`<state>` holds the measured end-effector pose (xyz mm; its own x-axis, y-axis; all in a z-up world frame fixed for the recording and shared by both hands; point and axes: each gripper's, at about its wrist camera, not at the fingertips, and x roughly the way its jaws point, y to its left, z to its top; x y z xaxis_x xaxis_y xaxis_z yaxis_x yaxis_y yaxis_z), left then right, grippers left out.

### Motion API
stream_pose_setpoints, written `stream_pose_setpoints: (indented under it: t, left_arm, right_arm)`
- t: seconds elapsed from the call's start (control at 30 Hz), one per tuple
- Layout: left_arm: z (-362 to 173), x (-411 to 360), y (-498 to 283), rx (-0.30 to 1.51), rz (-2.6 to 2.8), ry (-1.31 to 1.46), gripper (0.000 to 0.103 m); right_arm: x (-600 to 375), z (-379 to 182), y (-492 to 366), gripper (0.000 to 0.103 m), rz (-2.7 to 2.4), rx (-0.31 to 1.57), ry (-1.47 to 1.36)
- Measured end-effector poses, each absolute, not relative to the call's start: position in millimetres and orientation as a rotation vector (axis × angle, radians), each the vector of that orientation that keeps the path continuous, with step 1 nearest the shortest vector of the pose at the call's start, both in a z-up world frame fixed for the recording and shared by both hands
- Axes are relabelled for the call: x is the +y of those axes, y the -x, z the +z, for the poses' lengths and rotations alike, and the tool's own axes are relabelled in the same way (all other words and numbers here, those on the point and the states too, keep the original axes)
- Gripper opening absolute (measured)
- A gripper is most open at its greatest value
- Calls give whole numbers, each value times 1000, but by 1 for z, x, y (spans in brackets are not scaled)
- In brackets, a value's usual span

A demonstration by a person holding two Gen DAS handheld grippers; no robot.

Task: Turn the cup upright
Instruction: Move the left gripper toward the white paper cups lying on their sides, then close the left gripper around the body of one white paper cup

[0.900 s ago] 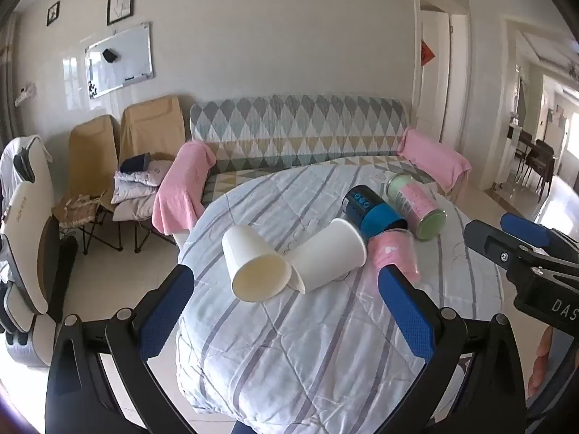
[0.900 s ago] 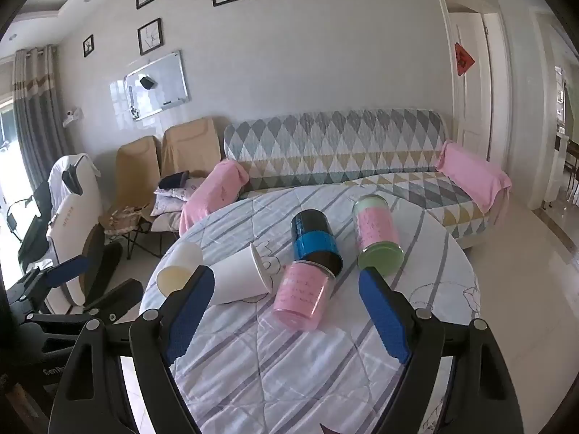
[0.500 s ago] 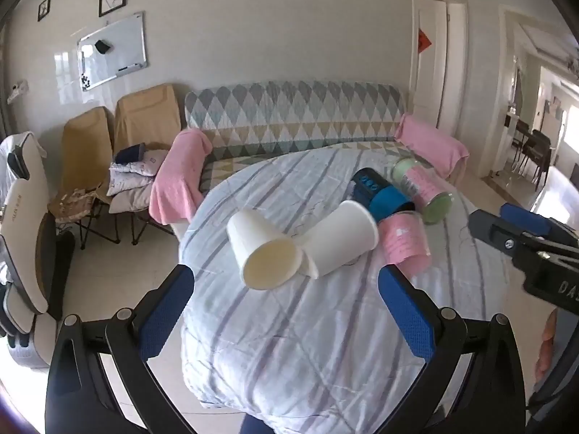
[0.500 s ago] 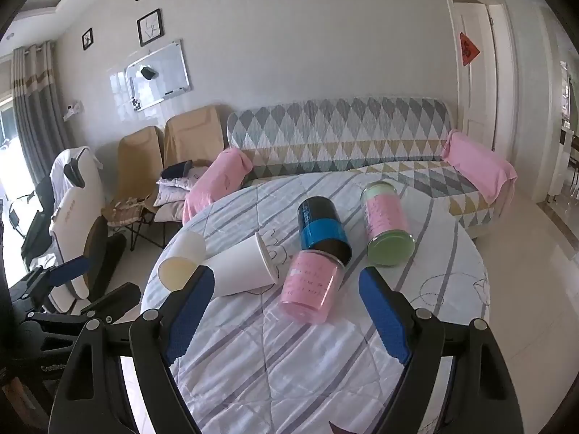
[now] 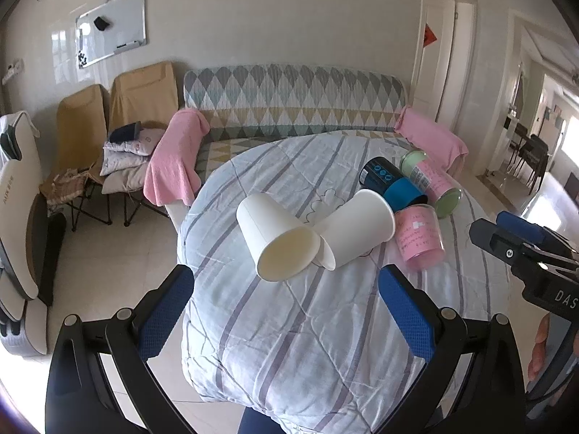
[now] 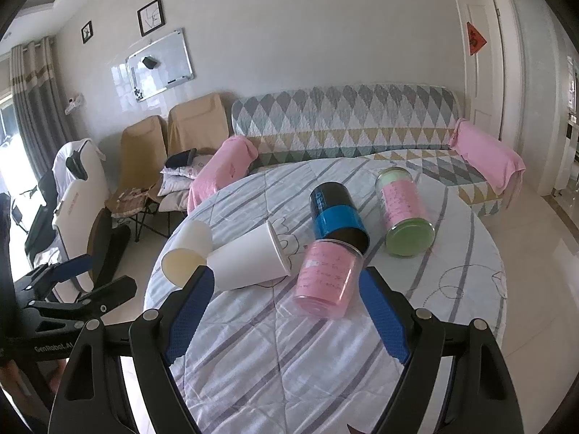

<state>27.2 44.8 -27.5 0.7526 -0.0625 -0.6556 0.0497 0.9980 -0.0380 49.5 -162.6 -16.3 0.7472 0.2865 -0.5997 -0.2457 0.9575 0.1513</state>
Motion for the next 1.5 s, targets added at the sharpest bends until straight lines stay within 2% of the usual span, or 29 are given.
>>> stream_pose_setpoints:
  t: [0.77, 1.1, 1.5]
  left_arm:
    - [-13, -6, -60, 695, -183, -256, 103]
    - [-27, -34, -100, 777, -270, -504, 103]
    - [-54, -61, -148, 903, -467, -626, 103]
  right_arm:
    - [-168, -23, -74, 83, 259, 726, -117]
    - [-188, -30, -84, 83, 172, 746, -145]
    - [-210, -42, -107, 83, 87, 740, -169]
